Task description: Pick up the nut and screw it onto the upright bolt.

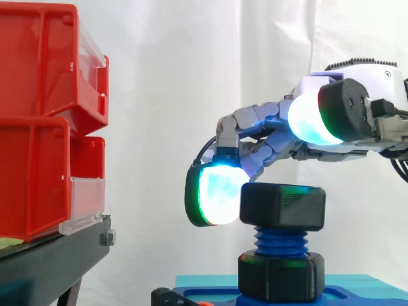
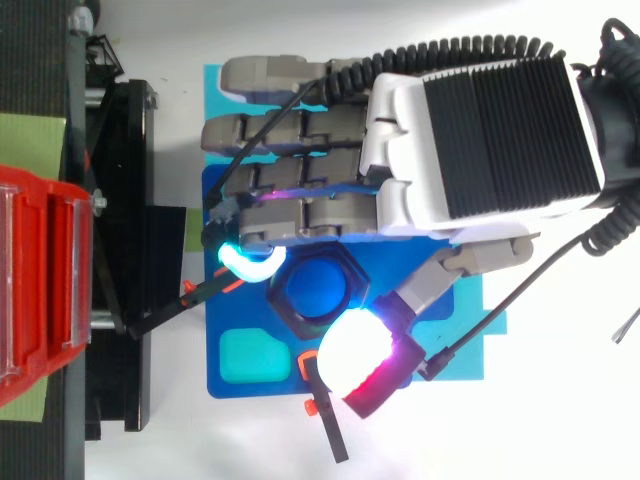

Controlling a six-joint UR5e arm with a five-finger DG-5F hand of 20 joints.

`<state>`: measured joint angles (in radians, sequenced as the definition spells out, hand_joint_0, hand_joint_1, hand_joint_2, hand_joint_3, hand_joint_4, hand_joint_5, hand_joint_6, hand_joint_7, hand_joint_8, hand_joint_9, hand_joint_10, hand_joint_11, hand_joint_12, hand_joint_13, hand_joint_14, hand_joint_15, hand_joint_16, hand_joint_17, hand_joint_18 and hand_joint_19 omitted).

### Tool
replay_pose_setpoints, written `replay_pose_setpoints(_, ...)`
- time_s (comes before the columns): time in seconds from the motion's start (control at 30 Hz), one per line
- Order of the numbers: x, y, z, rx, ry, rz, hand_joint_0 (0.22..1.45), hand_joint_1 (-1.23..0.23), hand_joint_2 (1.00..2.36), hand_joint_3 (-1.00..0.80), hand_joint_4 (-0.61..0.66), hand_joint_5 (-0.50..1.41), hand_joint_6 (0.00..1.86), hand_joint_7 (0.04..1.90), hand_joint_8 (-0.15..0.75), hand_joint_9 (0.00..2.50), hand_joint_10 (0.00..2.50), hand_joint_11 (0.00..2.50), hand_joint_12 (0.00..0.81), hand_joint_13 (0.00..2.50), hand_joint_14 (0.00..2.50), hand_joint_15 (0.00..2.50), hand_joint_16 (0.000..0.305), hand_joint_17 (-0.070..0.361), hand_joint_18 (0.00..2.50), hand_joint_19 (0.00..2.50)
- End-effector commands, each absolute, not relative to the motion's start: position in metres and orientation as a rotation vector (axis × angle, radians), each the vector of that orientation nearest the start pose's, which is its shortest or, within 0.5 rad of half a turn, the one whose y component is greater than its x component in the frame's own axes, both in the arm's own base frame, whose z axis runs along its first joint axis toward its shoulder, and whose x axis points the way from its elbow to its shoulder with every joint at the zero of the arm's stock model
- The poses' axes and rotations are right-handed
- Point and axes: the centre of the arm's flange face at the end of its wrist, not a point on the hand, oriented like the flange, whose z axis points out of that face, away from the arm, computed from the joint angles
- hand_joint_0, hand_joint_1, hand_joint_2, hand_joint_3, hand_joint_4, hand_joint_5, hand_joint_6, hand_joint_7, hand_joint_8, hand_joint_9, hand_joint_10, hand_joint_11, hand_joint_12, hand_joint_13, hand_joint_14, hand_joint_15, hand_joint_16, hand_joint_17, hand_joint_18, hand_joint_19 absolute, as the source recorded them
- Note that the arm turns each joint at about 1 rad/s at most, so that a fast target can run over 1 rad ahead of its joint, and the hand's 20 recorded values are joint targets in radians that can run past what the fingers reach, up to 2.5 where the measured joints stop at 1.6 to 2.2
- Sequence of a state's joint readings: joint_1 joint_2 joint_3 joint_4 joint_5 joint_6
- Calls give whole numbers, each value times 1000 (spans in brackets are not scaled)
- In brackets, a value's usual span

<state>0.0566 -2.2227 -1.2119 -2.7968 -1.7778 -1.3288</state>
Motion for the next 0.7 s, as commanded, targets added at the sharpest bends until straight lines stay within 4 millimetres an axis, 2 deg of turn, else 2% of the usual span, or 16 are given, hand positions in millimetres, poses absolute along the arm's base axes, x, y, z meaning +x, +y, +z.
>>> replay_pose_setpoints(0.0, 740, -77, 292, -21, 1535, 390, 526, -139, 1000, -500, 220, -29, 501, 1423, 263, 698, 0, 0, 276, 465, 0, 0, 27, 62, 107, 0)
replay_pose_setpoints(0.37, 736, -98, 292, -22, 1537, 386, 537, -190, 1000, -500, 166, 24, 500, 1570, 264, 854, 0, 0, 246, 586, 0, 0, 23, 51, 227, 0)
replay_pose_setpoints(0.57, 734, -109, 292, -23, 1537, 385, 543, -198, 1000, -500, 115, 56, 524, 1491, 254, 1004, 0, 0, 211, 692, 0, 0, 18, 40, 360, 0)
replay_pose_setpoints(0.67, 733, -113, 294, -26, 1531, 387, 541, -190, 1000, -500, 126, 51, 501, 1521, 256, 1018, 0, 0, 212, 696, 0, 0, 18, 40, 364, 0)
